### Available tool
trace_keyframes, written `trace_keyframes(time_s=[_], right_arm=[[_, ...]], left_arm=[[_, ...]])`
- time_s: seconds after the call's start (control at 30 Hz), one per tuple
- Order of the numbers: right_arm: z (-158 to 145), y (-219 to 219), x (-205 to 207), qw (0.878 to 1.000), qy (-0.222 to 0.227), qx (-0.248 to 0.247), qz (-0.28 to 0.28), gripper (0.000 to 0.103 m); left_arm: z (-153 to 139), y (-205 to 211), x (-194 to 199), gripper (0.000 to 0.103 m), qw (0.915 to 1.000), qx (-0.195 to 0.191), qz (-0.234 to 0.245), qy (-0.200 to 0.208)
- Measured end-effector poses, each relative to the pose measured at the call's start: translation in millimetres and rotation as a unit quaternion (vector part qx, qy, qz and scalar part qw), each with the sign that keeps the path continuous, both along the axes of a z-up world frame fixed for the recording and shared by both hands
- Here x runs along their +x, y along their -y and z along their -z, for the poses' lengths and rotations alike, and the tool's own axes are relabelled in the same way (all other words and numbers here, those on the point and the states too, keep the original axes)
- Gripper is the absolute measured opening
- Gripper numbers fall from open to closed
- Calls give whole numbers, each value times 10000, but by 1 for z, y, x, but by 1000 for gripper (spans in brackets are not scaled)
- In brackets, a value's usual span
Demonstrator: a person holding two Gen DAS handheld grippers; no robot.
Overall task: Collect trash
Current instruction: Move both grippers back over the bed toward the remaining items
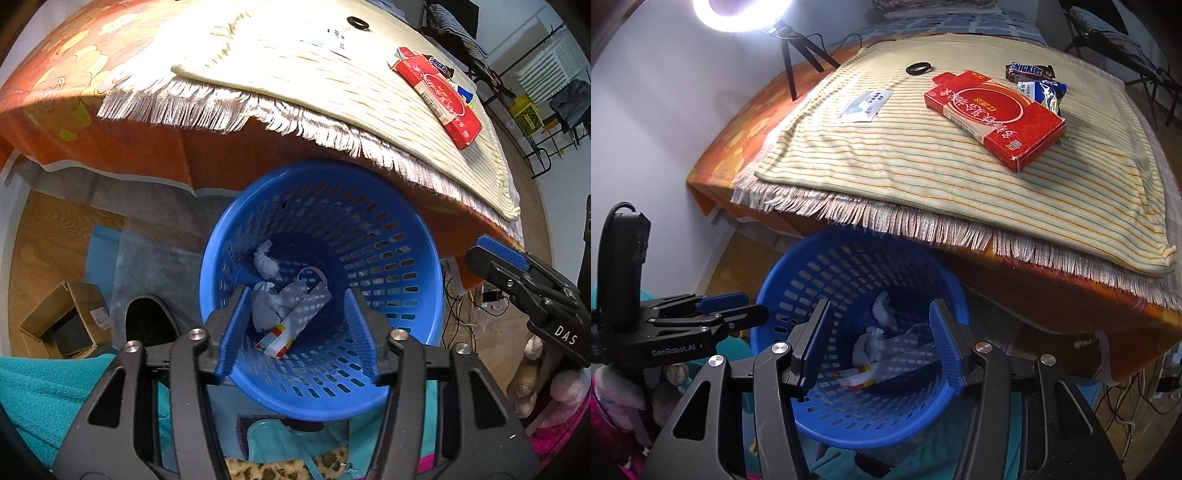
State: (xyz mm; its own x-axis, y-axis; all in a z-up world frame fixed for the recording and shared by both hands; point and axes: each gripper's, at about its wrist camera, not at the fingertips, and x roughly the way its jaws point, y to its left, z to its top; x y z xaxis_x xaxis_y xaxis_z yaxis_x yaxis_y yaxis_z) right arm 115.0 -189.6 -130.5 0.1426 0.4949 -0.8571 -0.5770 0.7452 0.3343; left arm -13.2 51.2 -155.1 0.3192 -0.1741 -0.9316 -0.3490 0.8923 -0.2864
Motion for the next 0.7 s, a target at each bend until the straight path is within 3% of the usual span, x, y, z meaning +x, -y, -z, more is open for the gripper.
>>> trace_keyframes(time_s=[0.57, 0.67, 0.7], right_arm=[[-13, 23, 24, 9988, 402, 114, 271, 54], [-17, 30, 35, 9978, 539, 101, 374, 71], [-20, 33, 38, 9972, 623, 122, 405, 72]], left_arm=[[-23, 6, 34, 60, 9992, 97, 321, 197], [-29, 5, 47, 60, 9989, 146, 365, 238], [-30, 4, 52, 60, 9988, 161, 383, 255]])
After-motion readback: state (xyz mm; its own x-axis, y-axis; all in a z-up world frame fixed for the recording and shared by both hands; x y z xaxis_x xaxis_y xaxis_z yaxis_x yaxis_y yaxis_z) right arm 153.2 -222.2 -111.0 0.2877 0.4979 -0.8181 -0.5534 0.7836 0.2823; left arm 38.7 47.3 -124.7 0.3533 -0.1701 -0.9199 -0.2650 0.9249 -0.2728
